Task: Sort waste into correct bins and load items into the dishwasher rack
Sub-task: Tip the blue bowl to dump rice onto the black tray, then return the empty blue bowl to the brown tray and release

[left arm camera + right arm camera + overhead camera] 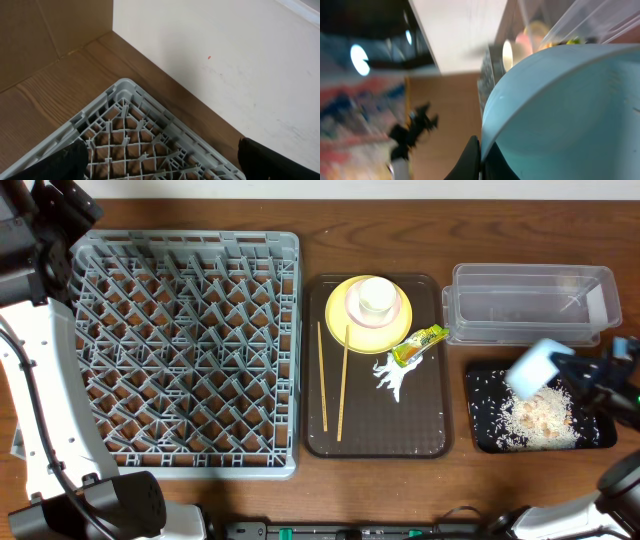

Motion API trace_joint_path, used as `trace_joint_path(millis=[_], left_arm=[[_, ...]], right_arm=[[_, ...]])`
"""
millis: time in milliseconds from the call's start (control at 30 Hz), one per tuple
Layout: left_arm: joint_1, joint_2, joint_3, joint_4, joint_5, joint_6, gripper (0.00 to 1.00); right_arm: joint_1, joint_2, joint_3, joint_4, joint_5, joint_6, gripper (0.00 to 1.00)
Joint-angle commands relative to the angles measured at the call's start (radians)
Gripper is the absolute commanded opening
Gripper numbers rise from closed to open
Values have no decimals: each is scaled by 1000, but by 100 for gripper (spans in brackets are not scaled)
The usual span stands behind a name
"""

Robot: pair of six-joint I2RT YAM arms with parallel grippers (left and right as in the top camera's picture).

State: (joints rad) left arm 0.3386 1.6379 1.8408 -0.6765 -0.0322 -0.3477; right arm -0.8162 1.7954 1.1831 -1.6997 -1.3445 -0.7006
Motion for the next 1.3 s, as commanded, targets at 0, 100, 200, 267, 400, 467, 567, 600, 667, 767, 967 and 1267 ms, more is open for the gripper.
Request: trace_joint_path(millis=[0,100,200,267,400,467,567,600,667,767,967,1267], left_arm=[[-6,-8,16,0,-2,-6,96],[-18,-8,16,0,-2,-6,97],[-29,-8,16,0,-2,-6,96],[-34,-8,16,0,-2,-6,96],[-35,-8,16,0,-2,-6,96],[-34,-8,16,0,-2,-5,97],[-34,-8,16,0,-2,-5,96],[-34,-8,16,0,-2,-5,97],[-34,-8,16,0,-2,-5,97],[-35,-8,16,-5,-2,-6,97],[-36,-8,16,-49,-2,-6,96],[-80,-8,16,-63,154,25,76]], right_arm=[[139,-60,4,4,10,-75,1],[295,-80,13,18,26,-74,2],[463,-87,14,51,66,-12,2],[576,-87,14,112,124,89,2],[760,-87,14,341,374,445,1],[845,-88,14,452,552,624,1],[969,-88,14,563,717,740,1],[1010,-88,14,585,760,760,1],[1082,-88,14,605,831,776,1],[1182,-88,14,610,937,775,1],[1334,-88,14,628,1043,775,12],[1324,-90,89,624,1023,819,34]])
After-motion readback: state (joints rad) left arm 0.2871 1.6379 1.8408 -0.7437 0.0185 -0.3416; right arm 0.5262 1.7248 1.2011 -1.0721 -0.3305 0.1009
